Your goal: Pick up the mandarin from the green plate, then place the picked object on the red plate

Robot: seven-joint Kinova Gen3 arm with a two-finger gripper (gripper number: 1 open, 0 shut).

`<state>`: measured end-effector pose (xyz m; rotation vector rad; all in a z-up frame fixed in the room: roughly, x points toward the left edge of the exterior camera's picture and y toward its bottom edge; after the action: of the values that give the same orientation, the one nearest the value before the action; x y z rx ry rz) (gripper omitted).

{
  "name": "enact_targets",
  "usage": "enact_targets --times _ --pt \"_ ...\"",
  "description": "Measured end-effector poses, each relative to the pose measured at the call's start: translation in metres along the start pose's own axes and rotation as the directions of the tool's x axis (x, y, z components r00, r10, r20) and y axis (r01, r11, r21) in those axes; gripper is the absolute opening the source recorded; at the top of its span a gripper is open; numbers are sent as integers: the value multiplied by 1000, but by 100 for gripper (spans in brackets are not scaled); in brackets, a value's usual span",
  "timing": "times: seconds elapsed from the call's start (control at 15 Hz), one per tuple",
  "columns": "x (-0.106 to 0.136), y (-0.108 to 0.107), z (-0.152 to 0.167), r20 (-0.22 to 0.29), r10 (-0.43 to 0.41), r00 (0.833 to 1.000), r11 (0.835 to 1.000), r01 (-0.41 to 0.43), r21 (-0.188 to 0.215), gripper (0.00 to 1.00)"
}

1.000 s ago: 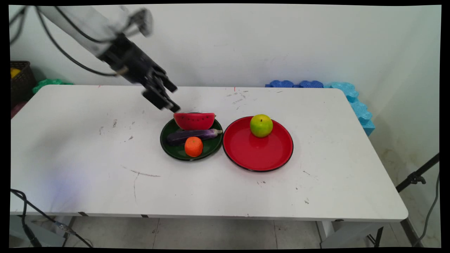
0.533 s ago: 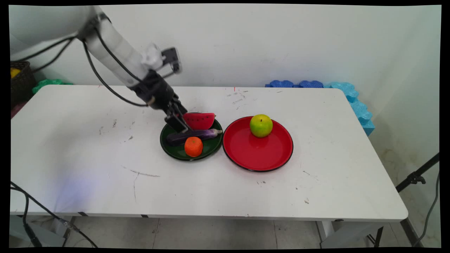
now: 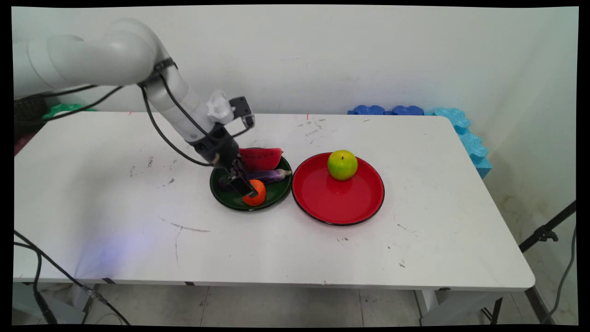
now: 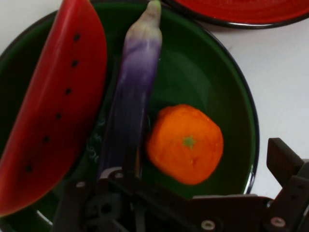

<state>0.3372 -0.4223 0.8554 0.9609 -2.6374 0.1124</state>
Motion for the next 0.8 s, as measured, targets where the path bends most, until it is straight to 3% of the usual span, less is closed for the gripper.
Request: enact_targets --times 0.53,0.6,0.8 --pt "5 -2 38 6 -11 1000 1000 11 24 100" --pt "6 -2 41 5 -11 1000 1000 11 26 0" --pt "8 -2 47 4 -8 1000 999 8 32 0"
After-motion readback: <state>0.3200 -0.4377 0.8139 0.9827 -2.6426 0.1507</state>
